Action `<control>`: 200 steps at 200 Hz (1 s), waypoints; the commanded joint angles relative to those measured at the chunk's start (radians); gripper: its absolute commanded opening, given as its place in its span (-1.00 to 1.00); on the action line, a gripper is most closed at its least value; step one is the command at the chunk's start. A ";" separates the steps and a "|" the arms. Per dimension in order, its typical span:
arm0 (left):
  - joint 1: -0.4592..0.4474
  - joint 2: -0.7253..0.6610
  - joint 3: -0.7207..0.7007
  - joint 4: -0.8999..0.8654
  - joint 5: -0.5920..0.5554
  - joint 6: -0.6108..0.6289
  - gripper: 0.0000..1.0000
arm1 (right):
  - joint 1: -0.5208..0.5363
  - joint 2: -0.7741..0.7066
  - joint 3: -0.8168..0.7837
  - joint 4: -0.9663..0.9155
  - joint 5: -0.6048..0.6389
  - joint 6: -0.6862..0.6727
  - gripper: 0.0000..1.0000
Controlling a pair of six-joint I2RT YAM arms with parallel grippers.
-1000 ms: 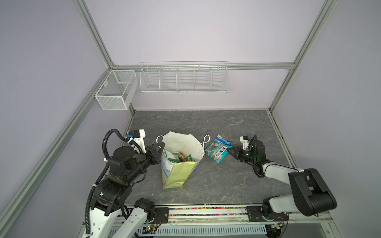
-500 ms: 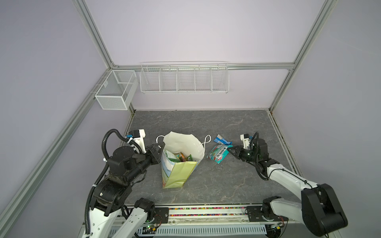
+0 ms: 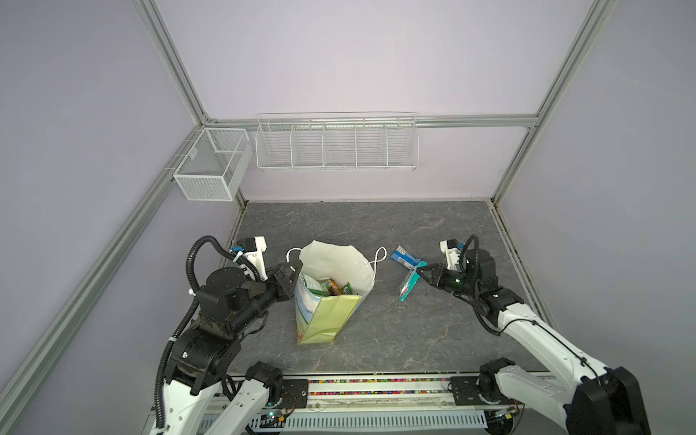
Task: Place the snacks into the paper bag
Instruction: Pick up the snack at the center of the table.
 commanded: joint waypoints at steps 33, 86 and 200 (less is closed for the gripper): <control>0.004 -0.011 0.014 0.045 0.015 -0.010 -1.00 | 0.041 -0.047 0.089 -0.111 0.020 -0.073 -0.85; 0.005 -0.011 0.014 0.045 0.016 -0.010 -1.00 | 0.100 -0.092 0.191 -0.221 0.060 -0.122 -0.86; 0.004 -0.017 0.017 0.034 0.009 -0.011 -1.00 | 0.147 -0.140 0.447 -0.375 -0.004 -0.185 -0.86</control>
